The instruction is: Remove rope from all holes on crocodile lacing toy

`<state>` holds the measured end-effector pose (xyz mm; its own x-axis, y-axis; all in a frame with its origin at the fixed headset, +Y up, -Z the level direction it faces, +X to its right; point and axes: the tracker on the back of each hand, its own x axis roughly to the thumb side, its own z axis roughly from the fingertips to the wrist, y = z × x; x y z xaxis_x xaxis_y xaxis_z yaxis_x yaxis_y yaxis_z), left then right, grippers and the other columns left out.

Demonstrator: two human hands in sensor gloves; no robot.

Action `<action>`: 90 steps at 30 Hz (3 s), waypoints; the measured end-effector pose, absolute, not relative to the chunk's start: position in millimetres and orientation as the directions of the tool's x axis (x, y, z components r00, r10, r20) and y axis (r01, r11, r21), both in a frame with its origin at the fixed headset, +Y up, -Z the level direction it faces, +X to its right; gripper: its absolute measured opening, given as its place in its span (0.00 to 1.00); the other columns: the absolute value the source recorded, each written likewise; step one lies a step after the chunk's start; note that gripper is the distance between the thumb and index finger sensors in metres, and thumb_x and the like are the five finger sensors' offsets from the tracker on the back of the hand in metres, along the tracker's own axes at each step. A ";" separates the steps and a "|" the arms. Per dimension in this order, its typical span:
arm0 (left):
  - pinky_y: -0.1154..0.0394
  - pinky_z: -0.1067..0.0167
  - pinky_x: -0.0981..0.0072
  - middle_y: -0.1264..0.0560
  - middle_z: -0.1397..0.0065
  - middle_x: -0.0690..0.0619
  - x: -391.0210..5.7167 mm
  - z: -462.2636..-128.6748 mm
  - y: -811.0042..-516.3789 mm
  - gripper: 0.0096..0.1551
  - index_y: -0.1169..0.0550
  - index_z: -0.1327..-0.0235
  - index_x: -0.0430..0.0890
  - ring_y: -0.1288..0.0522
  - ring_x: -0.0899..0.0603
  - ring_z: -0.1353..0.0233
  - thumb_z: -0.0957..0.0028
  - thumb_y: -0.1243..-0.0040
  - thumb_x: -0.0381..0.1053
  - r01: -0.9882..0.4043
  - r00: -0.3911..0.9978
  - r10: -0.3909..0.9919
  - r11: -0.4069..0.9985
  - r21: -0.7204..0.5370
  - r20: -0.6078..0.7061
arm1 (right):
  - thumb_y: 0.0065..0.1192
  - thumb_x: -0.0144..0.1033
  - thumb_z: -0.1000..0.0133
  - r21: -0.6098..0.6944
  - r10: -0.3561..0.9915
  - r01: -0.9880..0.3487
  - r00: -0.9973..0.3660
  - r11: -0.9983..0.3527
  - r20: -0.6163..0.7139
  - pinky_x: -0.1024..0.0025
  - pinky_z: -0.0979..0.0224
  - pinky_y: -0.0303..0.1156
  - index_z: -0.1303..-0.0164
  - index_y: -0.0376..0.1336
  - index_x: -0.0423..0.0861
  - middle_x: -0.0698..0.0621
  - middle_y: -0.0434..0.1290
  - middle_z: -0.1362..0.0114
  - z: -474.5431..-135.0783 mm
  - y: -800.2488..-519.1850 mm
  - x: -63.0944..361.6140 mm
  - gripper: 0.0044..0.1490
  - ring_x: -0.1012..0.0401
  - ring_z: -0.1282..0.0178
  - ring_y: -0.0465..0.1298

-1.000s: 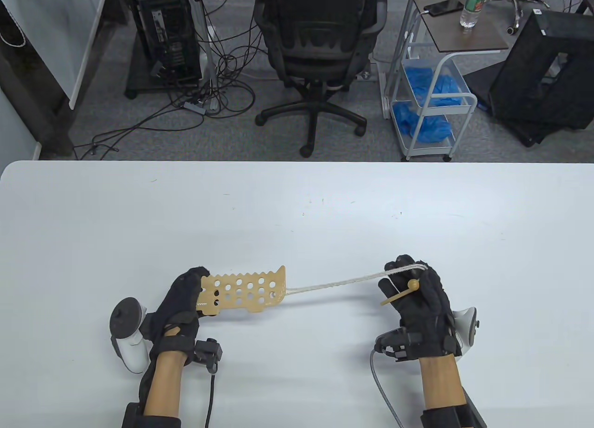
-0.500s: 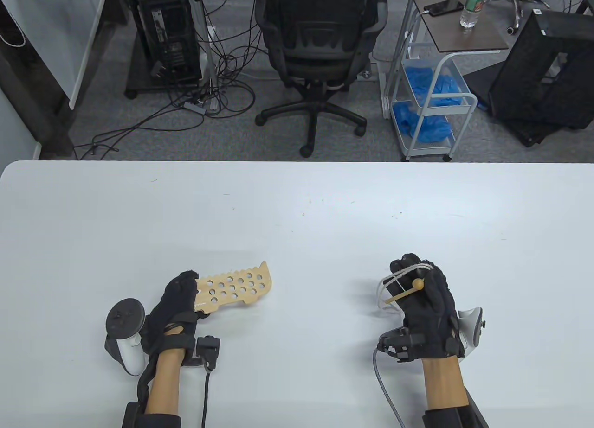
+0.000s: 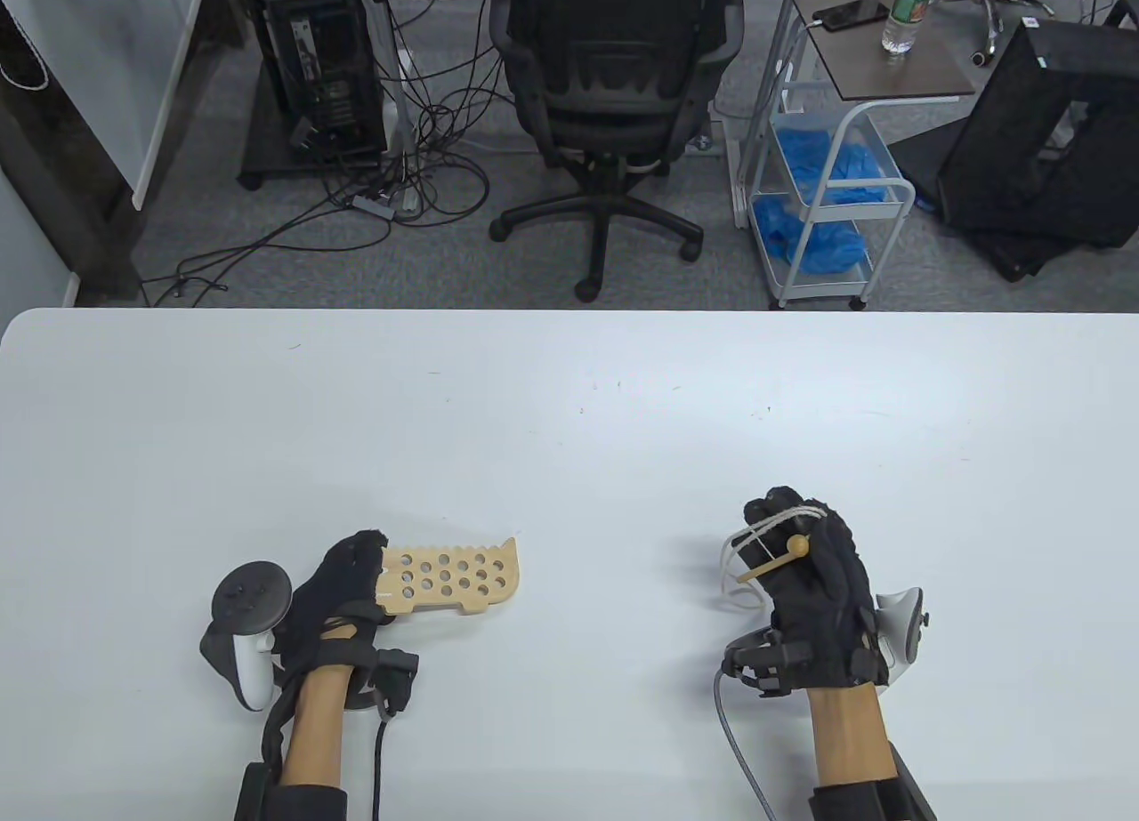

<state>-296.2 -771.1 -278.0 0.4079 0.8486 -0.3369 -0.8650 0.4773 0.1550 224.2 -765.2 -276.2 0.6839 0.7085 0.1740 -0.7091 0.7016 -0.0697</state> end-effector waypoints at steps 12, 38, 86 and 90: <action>0.26 0.38 0.41 0.26 0.24 0.41 -275.3 -283.6 -754.8 0.40 0.30 0.22 0.52 0.20 0.43 0.41 0.50 0.32 0.55 -0.529 0.814 0.521 0.848 0.046 -0.257 | 0.57 0.40 0.43 -0.092 0.860 -0.864 0.473 0.496 0.194 0.31 0.31 0.58 0.41 0.64 0.43 0.40 0.65 0.26 -272.8 -749.2 221.4 0.23 0.36 0.27 0.63; 0.30 0.35 0.36 0.27 0.22 0.42 -241.7 -281.9 -743.2 0.37 0.28 0.23 0.53 0.27 0.37 0.29 0.49 0.34 0.56 -0.438 0.889 0.437 0.899 0.023 -0.137 | 0.64 0.39 0.48 -0.160 0.519 -0.495 -0.833 -0.854 -0.192 0.22 0.30 0.43 0.46 0.71 0.45 0.36 0.61 0.22 -277.9 -755.2 199.1 0.22 0.30 0.22 0.50; 0.70 0.35 0.14 0.66 0.13 0.38 -162.1 -259.3 -726.9 0.57 0.60 0.14 0.51 0.69 0.30 0.15 0.47 0.52 0.73 -0.188 0.970 0.210 0.967 -0.173 0.119 | 0.49 0.69 0.51 -0.061 0.241 -0.251 -0.960 -0.966 0.141 0.22 0.40 0.20 0.22 0.44 0.51 0.42 0.29 0.16 -256.1 -749.4 112.6 0.52 0.36 0.23 0.23; 0.71 0.35 0.14 0.68 0.13 0.39 -163.2 -262.1 -734.0 0.57 0.61 0.15 0.52 0.70 0.30 0.15 0.46 0.53 0.73 -0.180 0.974 0.205 0.960 -0.216 0.099 | 0.49 0.69 0.51 -0.041 0.236 -0.244 -0.962 -0.969 0.136 0.22 0.40 0.19 0.23 0.44 0.51 0.42 0.29 0.16 -256.8 -753.1 111.0 0.52 0.36 0.23 0.23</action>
<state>-163.2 -734.0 -262.1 0.9737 0.2053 0.0990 -0.1805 0.9597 -0.2156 111.0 -753.1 -256.8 -0.9621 0.2364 0.1362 -0.2439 -0.9689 -0.0410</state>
